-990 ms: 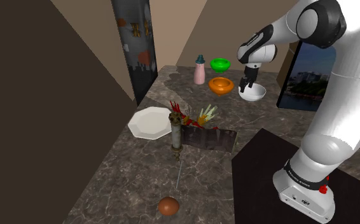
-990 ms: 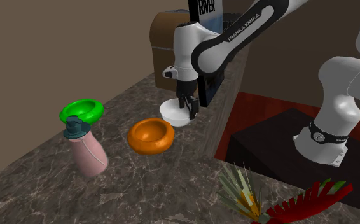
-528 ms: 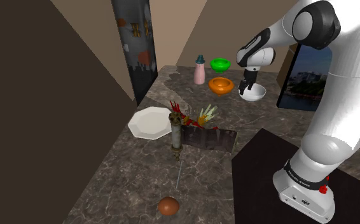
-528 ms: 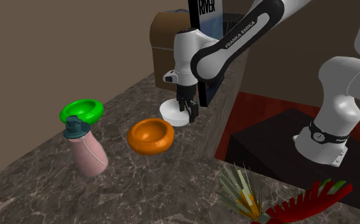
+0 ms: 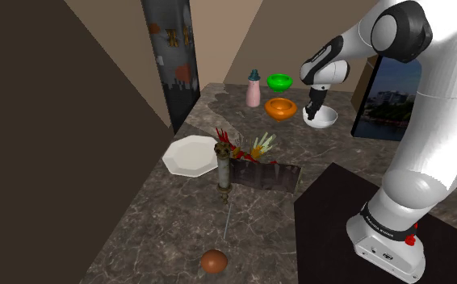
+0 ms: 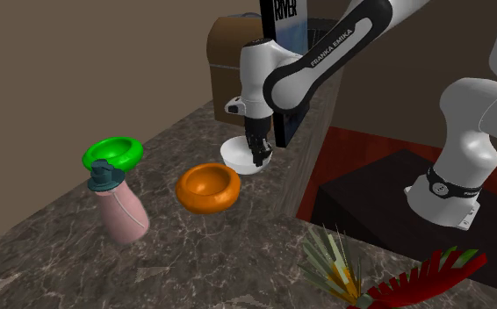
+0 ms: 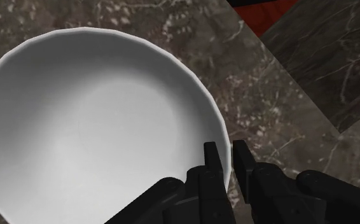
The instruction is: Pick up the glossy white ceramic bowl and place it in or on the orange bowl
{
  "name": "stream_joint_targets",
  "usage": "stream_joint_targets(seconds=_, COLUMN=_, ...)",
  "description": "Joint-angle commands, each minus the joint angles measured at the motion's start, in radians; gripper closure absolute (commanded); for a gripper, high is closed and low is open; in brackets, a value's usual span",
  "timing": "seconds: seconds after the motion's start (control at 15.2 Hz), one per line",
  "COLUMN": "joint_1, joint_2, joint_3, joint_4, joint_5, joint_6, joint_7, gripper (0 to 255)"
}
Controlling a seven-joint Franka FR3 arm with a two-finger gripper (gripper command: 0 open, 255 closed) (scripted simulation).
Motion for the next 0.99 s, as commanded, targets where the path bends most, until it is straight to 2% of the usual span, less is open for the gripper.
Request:
stream_joint_targets(seconds=0.0, joint_1=0.0, joint_2=0.0, joint_3=0.0, joint_4=0.0, joint_5=0.0, joint_6=0.0, joint_7=0.0, gripper=255)
stream_joint_targets(seconds=0.26, joint_1=0.0, joint_2=0.0, joint_3=0.0, joint_4=0.0, joint_5=0.0, joint_6=0.0, joint_7=0.0, gripper=255)
stream_joint_targets(seconds=0.92, joint_1=0.018, joint_2=-0.091, joint_3=-0.022, joint_4=0.034, joint_5=-0.061, joint_6=-0.114, joint_7=0.041, gripper=255)
